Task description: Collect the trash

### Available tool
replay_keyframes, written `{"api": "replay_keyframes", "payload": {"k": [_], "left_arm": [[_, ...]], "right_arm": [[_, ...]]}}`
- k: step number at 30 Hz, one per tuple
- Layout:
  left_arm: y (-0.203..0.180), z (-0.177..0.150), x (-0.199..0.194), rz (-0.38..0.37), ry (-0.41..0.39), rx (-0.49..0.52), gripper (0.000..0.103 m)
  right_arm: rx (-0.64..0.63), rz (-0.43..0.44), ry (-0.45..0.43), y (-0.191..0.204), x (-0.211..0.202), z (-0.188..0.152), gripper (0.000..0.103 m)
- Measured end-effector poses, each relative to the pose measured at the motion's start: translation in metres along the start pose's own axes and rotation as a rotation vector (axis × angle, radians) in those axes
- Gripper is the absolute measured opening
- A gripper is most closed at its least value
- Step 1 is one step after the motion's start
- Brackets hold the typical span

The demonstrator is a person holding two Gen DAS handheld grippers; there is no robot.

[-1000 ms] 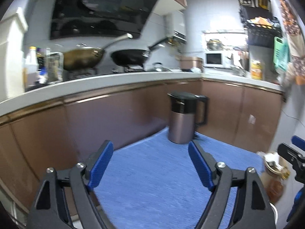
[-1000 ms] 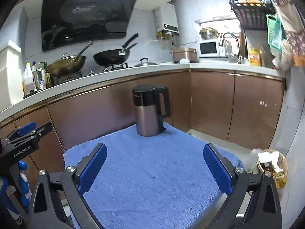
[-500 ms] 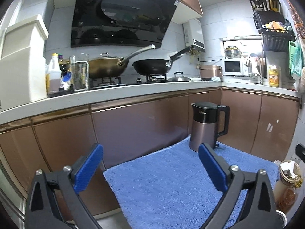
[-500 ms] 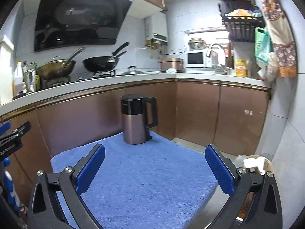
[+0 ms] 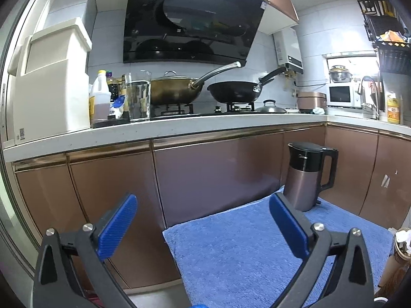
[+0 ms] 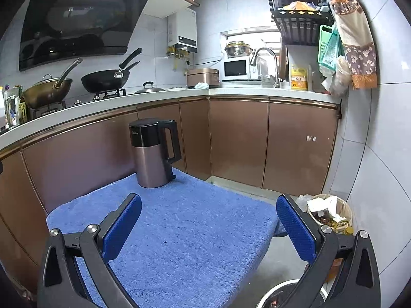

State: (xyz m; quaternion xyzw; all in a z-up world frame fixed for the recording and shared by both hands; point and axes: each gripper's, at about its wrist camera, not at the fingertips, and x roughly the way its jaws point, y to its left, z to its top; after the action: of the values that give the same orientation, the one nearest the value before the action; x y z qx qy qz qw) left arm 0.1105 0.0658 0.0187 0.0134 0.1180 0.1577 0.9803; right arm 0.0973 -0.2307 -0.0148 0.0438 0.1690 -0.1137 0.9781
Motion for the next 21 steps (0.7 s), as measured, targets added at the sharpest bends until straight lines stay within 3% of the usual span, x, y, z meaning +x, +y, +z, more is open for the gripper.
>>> {"api": "replay_keyframes", "payload": {"k": [21], "left_arm": [[0.0004, -0.0065, 0.0044, -0.023, 0.011, 0.021, 0.103]], "right_arm": [[-0.009, -0.028, -0.004, 0.0013, 0.0032, -0.0026, 0.103]]}}
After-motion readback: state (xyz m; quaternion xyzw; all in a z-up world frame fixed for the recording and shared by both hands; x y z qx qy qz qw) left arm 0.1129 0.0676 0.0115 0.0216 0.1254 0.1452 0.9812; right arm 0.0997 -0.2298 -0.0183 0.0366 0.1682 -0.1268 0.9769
